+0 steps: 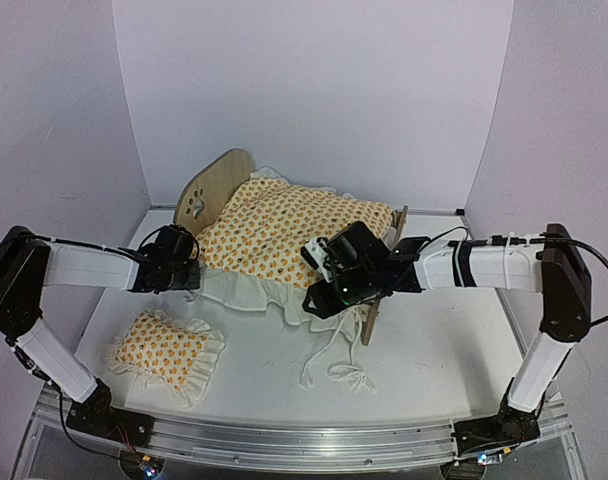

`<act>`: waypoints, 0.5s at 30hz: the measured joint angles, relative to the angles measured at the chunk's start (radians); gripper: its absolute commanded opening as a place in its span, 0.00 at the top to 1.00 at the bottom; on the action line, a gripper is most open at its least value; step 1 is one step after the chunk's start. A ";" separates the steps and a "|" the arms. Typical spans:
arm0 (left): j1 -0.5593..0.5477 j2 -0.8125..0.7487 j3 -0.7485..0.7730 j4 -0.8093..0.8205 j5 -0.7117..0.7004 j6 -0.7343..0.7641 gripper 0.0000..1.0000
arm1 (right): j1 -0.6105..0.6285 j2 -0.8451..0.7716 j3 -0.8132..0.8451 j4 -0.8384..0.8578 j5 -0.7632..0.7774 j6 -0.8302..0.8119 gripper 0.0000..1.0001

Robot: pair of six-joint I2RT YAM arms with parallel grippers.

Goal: Set up the pet bed

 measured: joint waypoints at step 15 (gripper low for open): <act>0.023 -0.605 -0.095 -0.614 0.369 -0.636 0.18 | -0.068 -0.291 -0.069 -0.003 -0.180 -0.094 0.32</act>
